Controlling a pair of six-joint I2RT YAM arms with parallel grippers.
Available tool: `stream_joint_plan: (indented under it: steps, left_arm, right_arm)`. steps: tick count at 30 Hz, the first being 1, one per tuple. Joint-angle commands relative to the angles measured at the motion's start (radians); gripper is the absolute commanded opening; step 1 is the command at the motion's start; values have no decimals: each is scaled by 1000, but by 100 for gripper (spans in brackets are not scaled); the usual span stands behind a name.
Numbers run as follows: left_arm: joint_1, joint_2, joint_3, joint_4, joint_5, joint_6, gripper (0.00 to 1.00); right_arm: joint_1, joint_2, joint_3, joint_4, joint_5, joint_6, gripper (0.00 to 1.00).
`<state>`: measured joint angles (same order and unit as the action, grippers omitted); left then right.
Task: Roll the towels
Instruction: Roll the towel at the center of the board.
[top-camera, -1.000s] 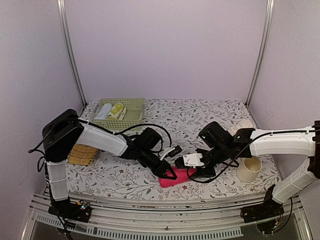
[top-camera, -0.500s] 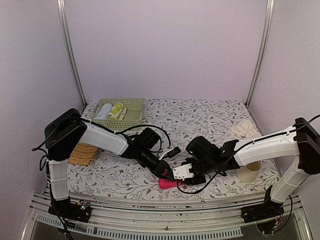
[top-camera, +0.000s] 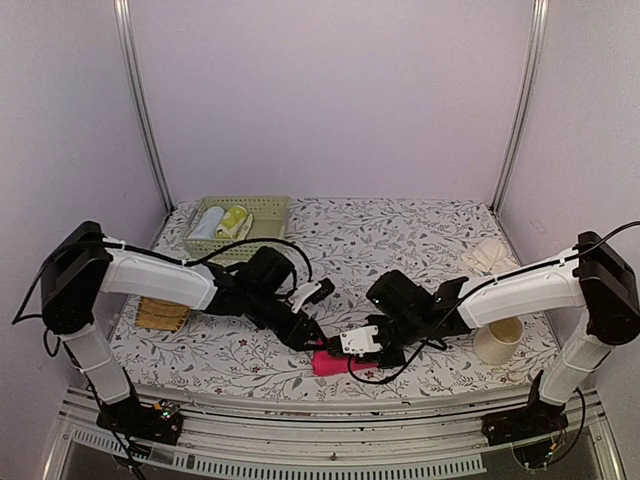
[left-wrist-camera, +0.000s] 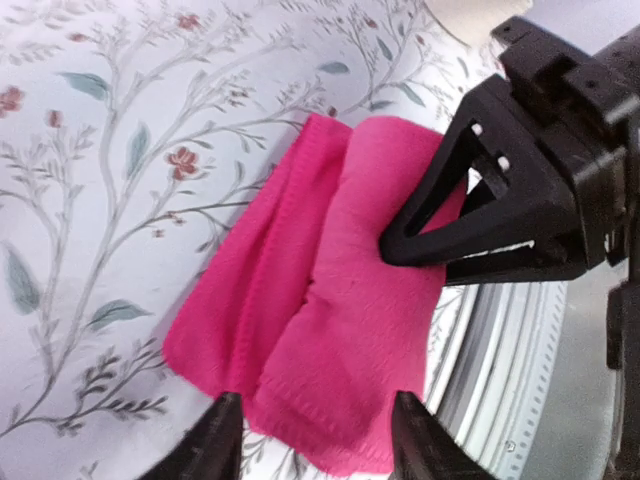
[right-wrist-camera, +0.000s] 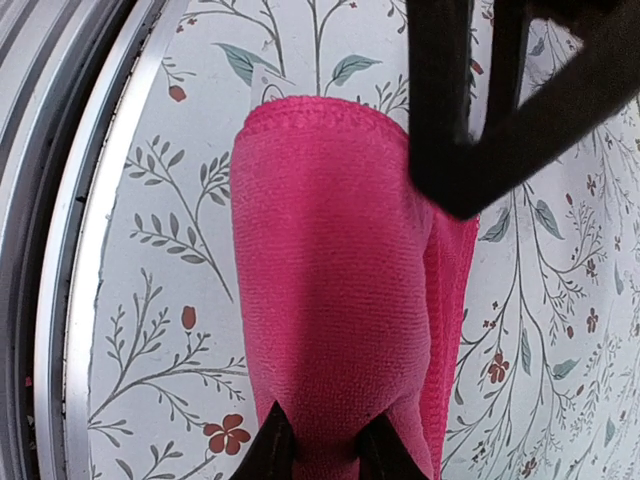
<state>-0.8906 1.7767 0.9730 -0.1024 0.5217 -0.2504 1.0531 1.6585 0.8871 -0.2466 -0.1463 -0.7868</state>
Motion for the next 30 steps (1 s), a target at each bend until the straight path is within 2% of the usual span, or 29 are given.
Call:
stream_joint_plan:
  steps: [1,5,9,10,13,19,30]
  left_arm:
    - [12,-190,-157,123,-259,-5,57]
    - [-56,-357,-314,242,-440,28,57]
    - [-203,-455,-399,289,-646,155,57]
    - [-280,-465,-420,302,-731,223,57]
    - [-350,-436,-415,305,-847,285,58]
    - [-472,-314,-340,298,-932,441,59]
    - [-519,-49,-126,248,-1002,642,63]
  right_arm:
    - [-57,100,16,-253,-209,56,11]
    - [-142,166,91,-345,-340,81,10]
    - [-223,282,186,-464,-460,86,9]
    - [-269,375,269,-549,-525,84,8]
    - [-307,460,315,-617,-585,78,8]
    - [-328,547,411,-702,-652,73,8]
    - [-339,599,460,-764,-715,77,8]
